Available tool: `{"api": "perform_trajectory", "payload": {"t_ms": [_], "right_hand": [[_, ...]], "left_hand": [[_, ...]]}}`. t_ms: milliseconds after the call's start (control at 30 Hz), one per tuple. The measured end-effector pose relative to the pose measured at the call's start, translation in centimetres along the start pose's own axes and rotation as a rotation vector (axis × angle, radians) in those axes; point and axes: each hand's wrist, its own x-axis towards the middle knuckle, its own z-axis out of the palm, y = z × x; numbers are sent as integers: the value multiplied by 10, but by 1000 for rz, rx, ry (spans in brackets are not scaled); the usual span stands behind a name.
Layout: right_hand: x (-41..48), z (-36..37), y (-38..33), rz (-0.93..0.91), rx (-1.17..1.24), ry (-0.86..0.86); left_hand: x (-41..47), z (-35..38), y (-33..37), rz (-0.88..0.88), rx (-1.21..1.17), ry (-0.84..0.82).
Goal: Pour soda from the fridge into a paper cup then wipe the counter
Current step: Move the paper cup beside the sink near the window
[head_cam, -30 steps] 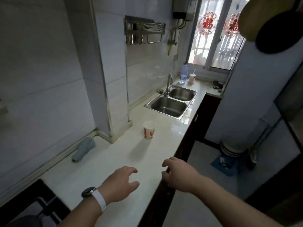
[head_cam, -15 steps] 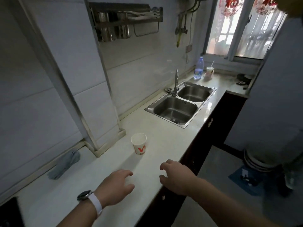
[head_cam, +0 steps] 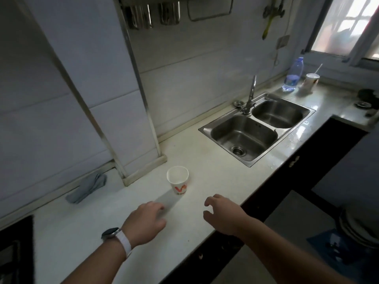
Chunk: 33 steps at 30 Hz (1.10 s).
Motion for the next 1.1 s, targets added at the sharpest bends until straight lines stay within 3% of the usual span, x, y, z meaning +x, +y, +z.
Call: {"api": "perform_trajectory", "payload": {"t_ms": [167,333,467,600,733,867,1100], "right_hand": [[42,14,9,65,32,-108],[85,25,12,194,155,-162],[118,35,11,313,391,-152],[139,43,15,433,632,-128],[157,41,15,552,914,-122],[173,46,16,620,1072,-155],[189,58,13,650,1168,-230]], "left_hand": [[37,30,-26,-97,-156,2],[83,53,-33,-248,-607,46],[122,69,-30,-307,-809,105],[143,78,-18,-276,-992,63],[157,85,-8,-231,-1113,131],[167,87,-3,-180,-1100,233],[183,94,-2,-238,-981,243]]}}
